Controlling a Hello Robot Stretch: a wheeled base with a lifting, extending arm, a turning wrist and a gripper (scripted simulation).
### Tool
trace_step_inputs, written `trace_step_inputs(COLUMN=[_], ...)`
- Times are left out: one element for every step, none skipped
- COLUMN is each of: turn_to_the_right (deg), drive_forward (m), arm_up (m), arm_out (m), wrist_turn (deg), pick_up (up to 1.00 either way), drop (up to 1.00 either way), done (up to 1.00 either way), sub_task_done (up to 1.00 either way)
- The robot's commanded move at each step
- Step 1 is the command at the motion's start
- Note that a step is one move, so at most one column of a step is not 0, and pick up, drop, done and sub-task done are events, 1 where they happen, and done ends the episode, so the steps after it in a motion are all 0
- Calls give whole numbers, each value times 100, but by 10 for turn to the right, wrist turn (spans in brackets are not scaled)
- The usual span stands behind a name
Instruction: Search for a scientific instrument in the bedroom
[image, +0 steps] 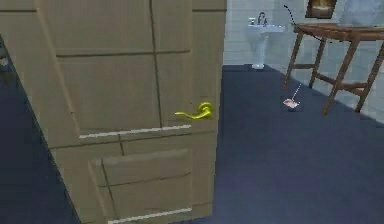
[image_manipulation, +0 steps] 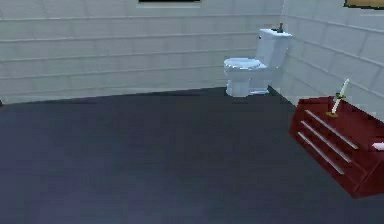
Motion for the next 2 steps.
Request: trace_step_inputs(turn_to_the_right=[0, -450], drive_forward=[20, 0], arm_up=[0, 0], arm_out=[0, 0], wrist_turn=[0, 0], pick_up=[0, 0], drop=[0, 0], done=[0, 0], sub_task_done=[0, 0])
